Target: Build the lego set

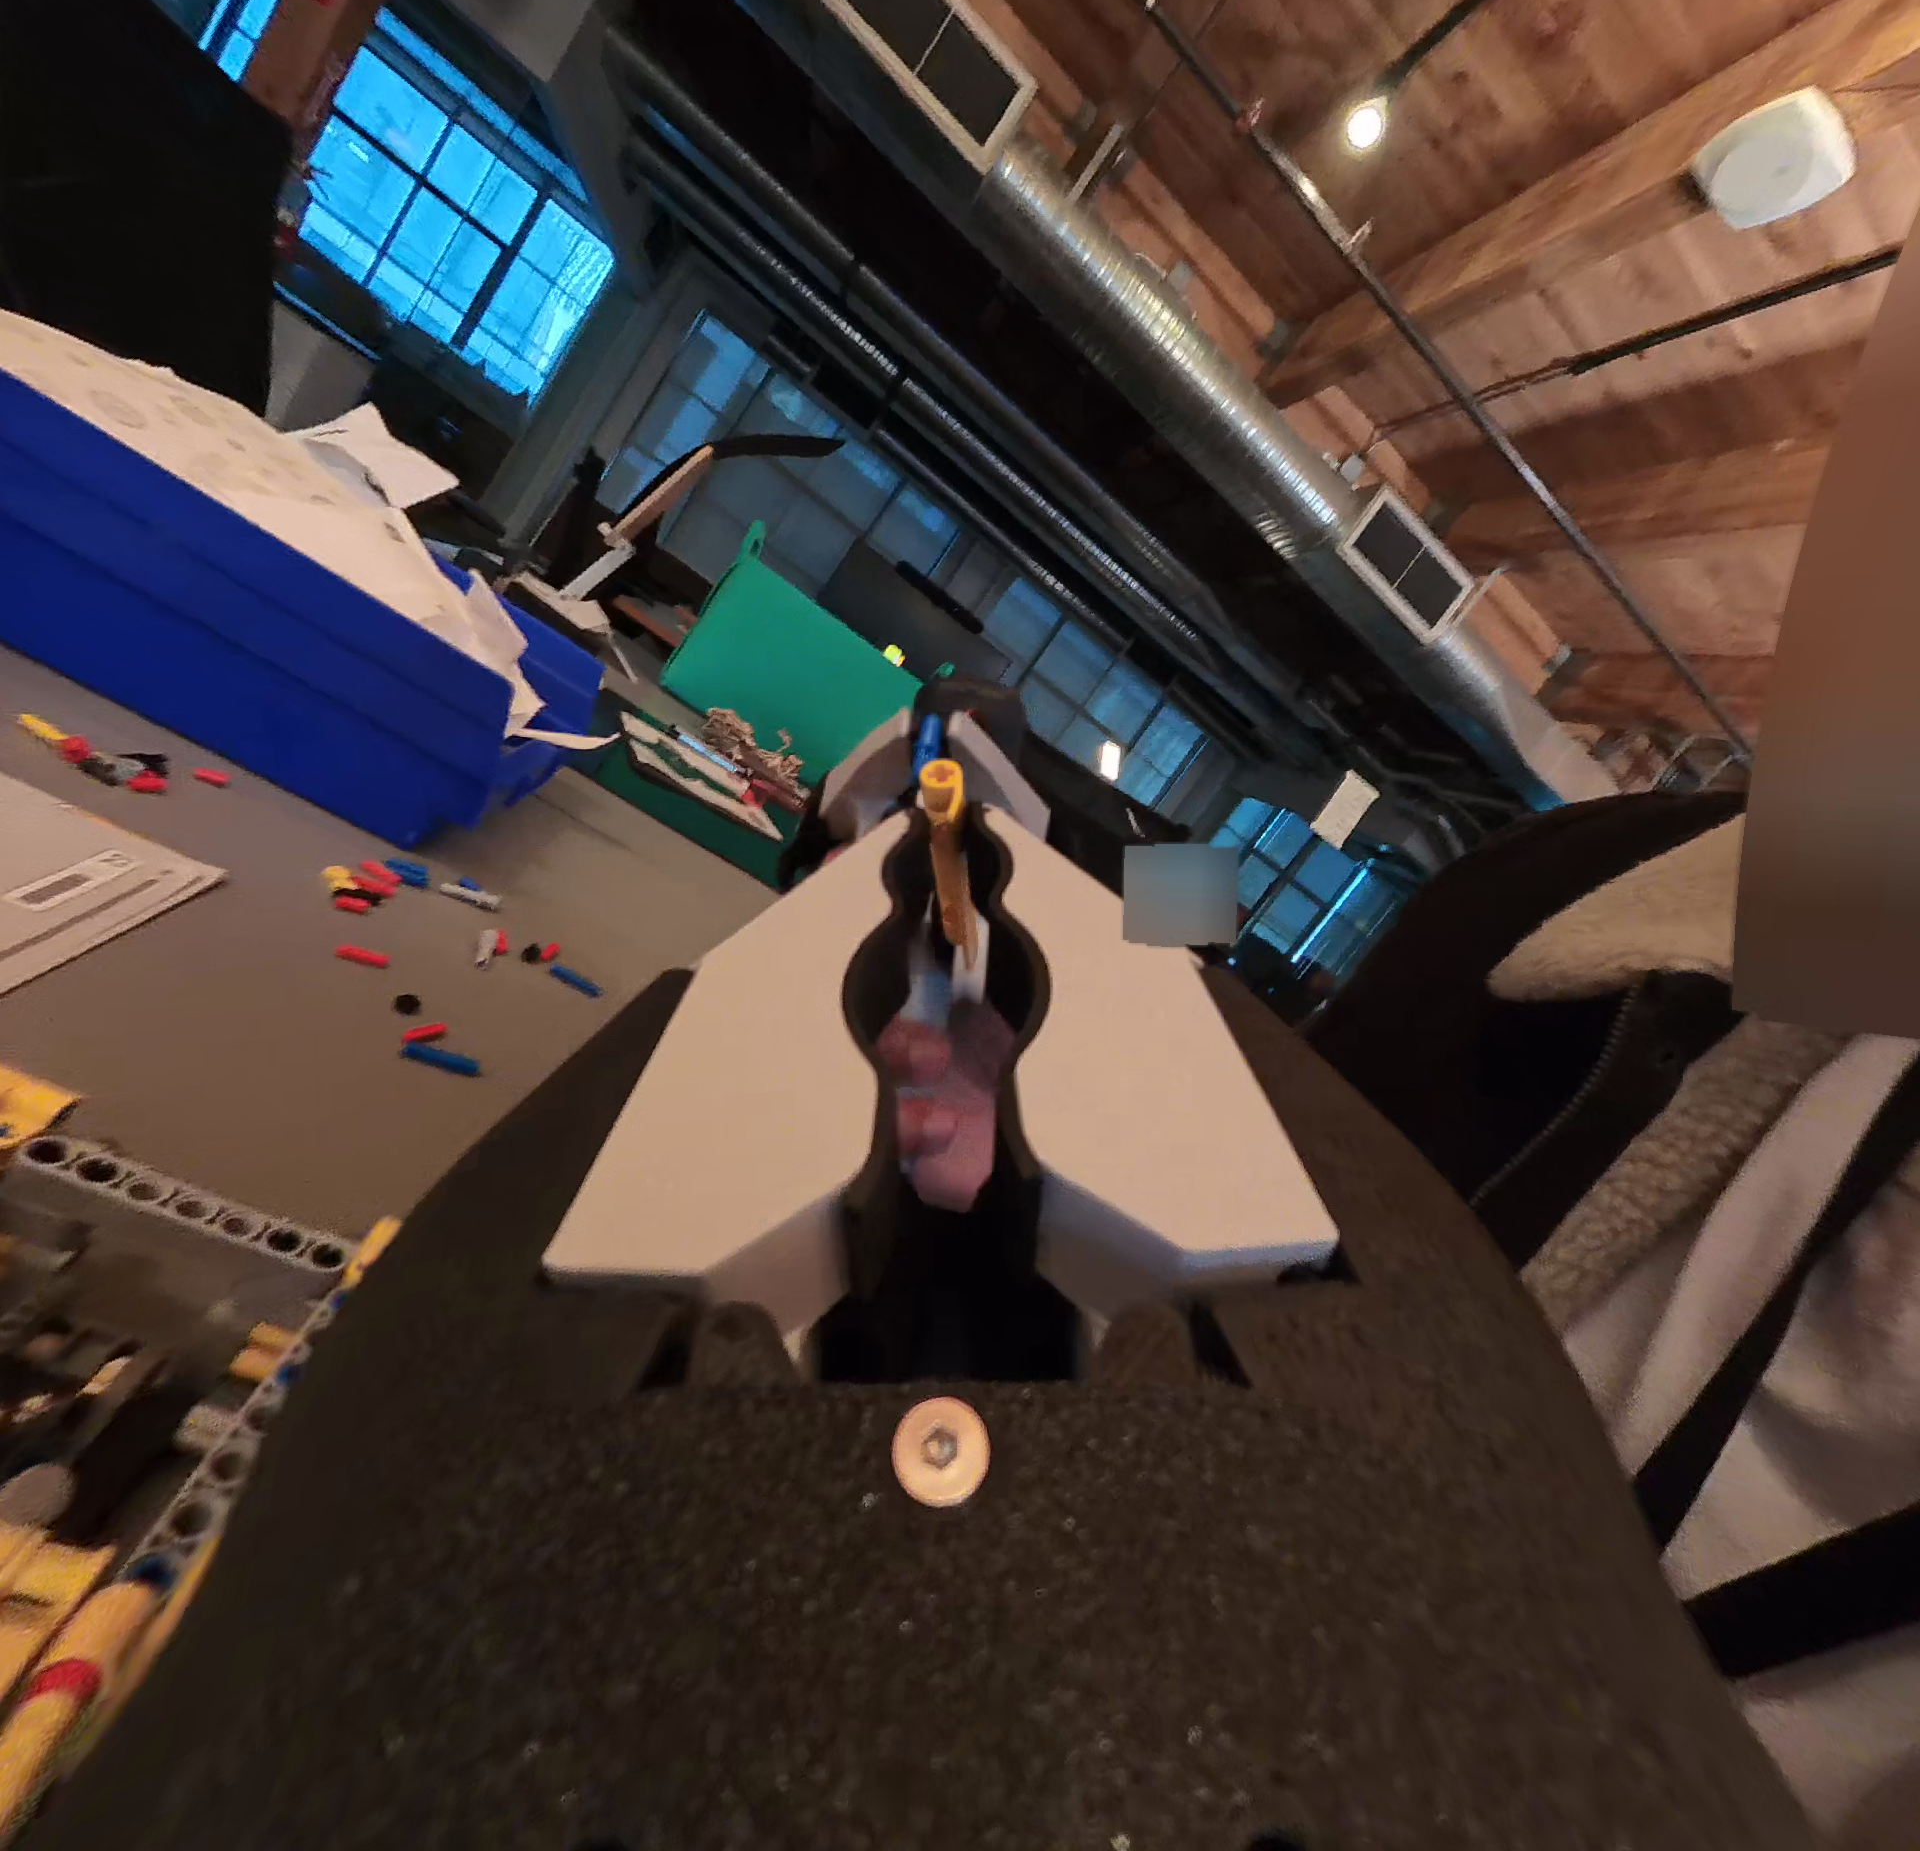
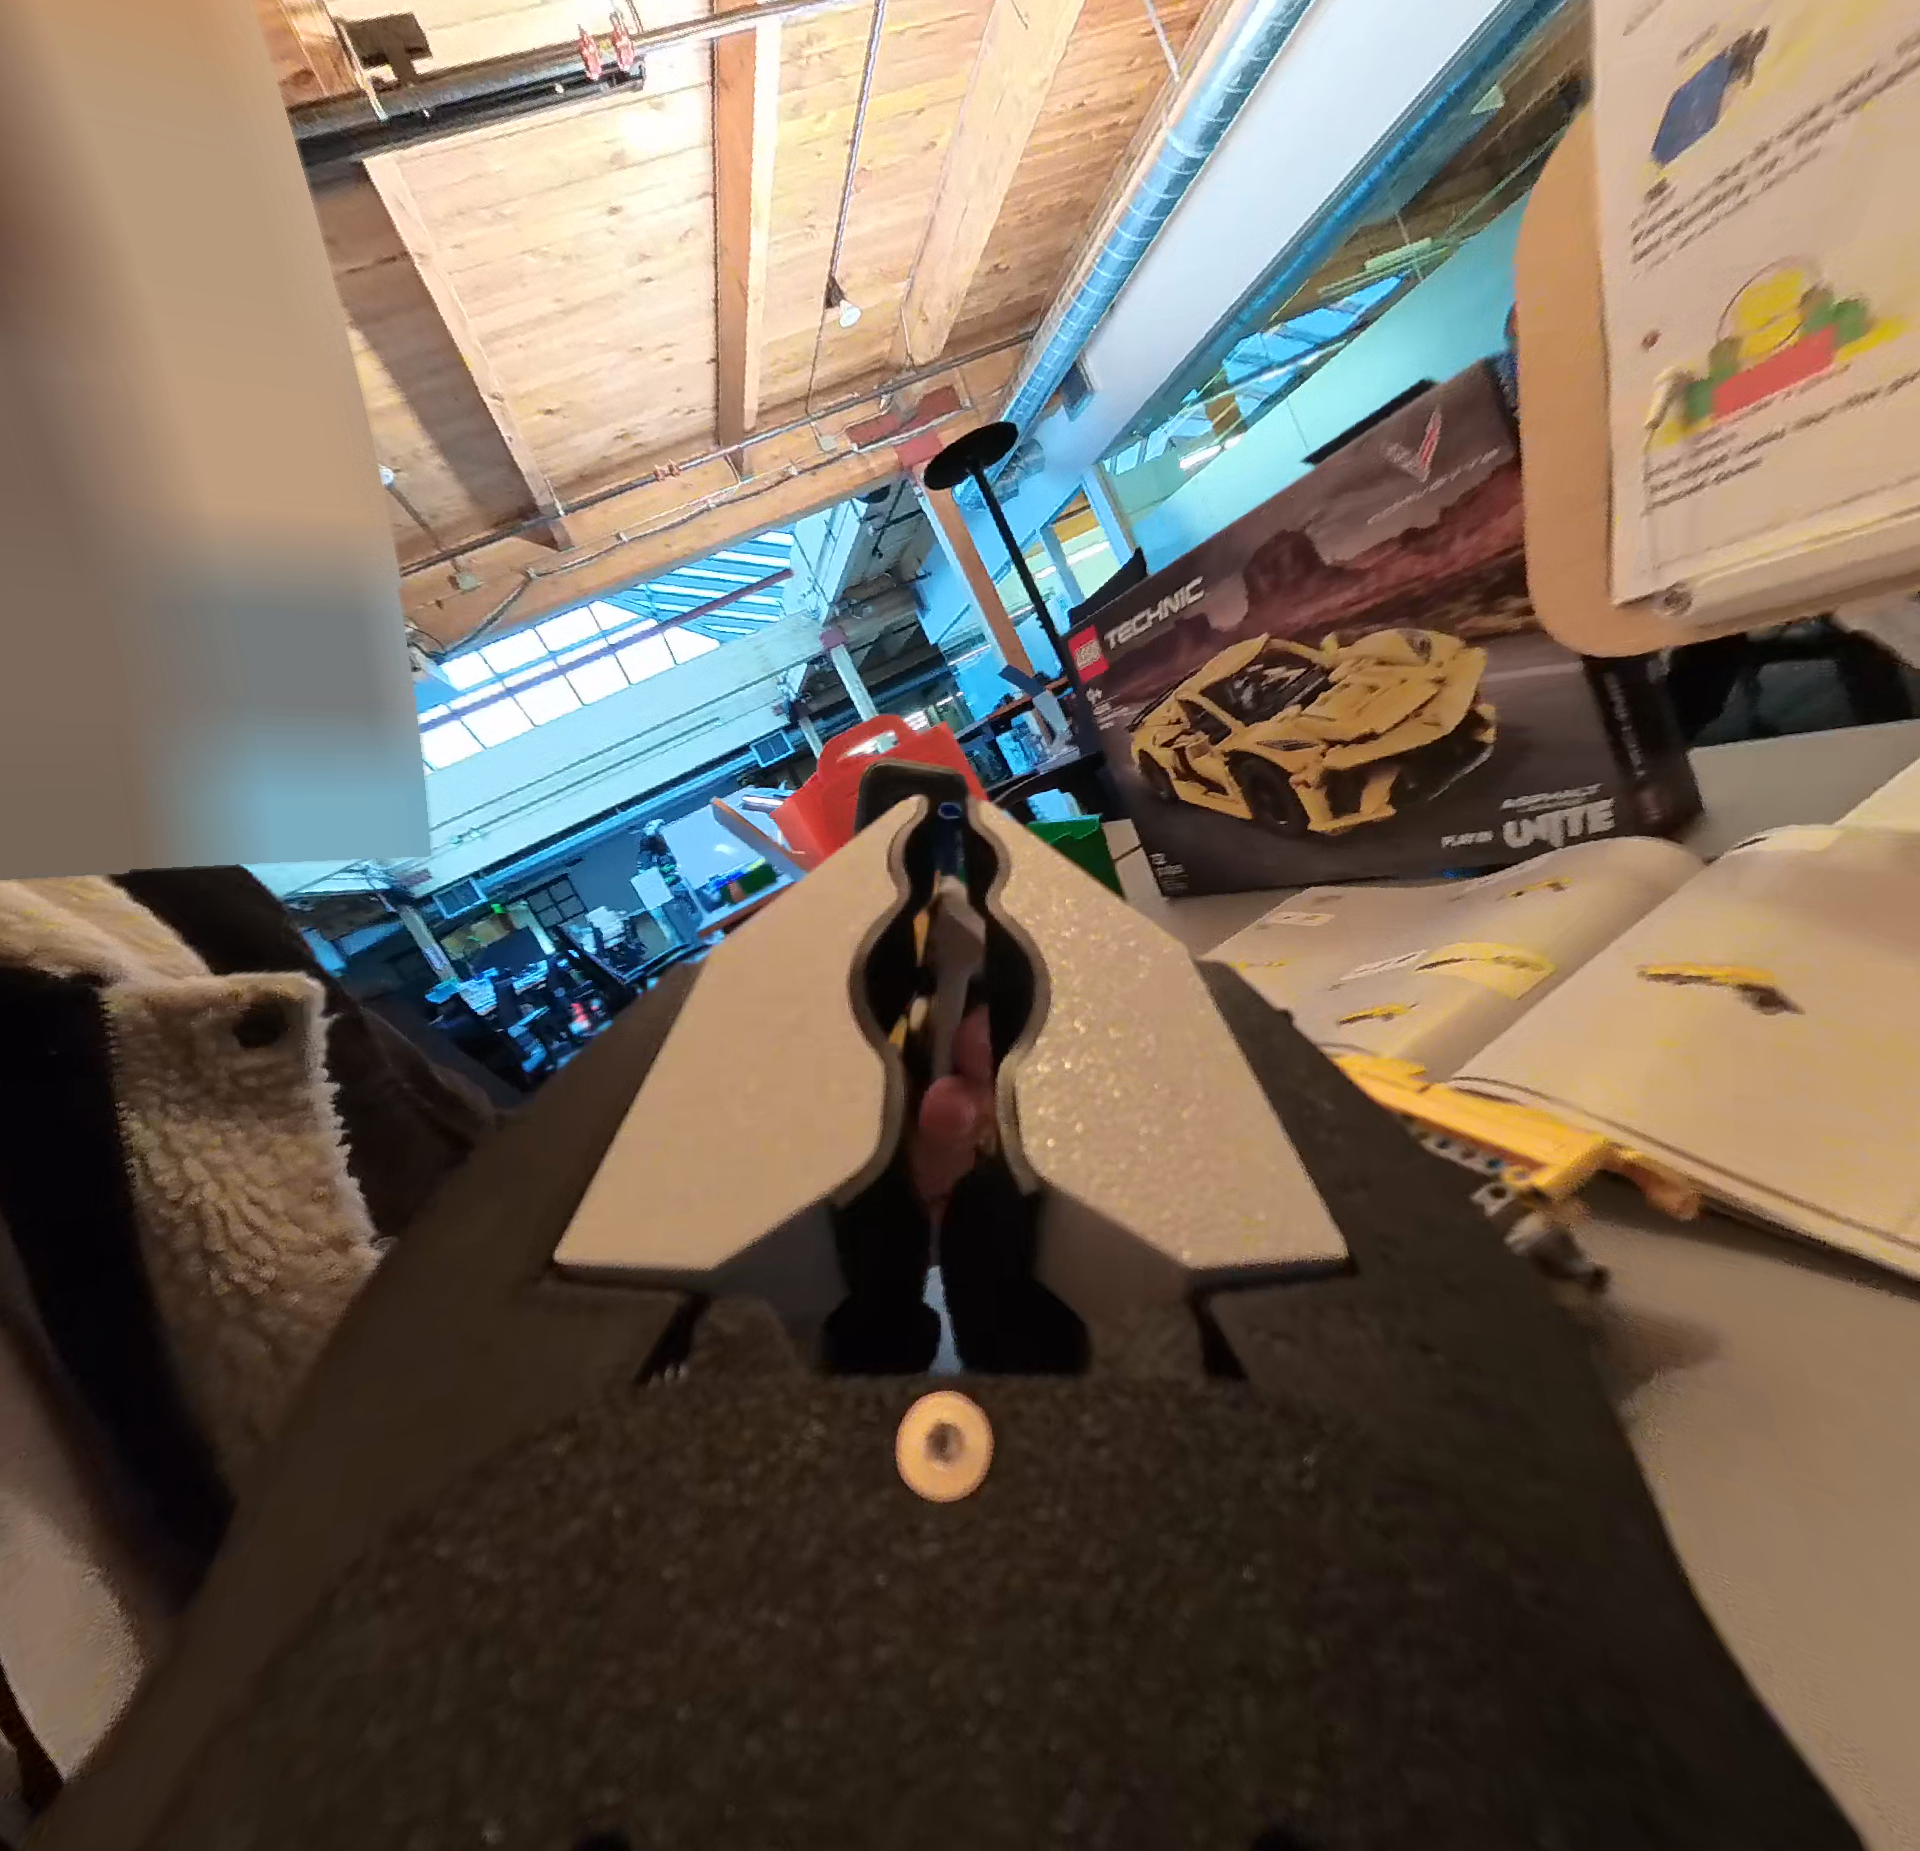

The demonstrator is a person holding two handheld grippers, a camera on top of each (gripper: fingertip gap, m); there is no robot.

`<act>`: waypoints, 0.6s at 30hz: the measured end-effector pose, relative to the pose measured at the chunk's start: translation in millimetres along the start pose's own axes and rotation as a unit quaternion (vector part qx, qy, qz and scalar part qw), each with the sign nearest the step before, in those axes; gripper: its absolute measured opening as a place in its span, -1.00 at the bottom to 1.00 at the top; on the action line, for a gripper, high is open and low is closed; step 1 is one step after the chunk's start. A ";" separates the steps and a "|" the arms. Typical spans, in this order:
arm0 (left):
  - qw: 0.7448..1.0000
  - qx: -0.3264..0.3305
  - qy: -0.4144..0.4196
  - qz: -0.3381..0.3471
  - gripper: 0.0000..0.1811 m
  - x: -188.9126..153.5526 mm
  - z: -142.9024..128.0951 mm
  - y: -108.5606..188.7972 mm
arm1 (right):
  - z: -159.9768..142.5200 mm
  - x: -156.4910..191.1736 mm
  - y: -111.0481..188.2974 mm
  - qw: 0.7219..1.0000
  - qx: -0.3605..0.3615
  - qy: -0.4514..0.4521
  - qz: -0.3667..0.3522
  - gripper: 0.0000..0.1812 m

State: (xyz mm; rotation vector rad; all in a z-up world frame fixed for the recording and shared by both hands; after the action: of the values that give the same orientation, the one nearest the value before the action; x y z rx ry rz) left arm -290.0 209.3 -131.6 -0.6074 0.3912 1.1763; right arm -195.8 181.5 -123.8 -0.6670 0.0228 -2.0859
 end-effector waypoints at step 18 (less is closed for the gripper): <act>0.999 -0.001 0.017 -0.030 -0.93 -0.5 -0.9 1.2 | -8.6 2.9 -5.5 0.996 -0.012 -0.068 0.050 -0.96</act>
State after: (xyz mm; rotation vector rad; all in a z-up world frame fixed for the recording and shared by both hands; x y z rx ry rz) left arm -291.3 208.7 -132.3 -0.6375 0.3986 1.1098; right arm -205.3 180.4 -128.4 -0.8051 0.0033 -1.9430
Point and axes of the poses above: each gripper's, where its closed fingertips meet, y back along the fingers, z out of its top, x = y × z across the jaws, the point moved 5 cm from there along y, back along the fingers, and after that the axes turned 7 degrees about x, right-handed, at the moved point
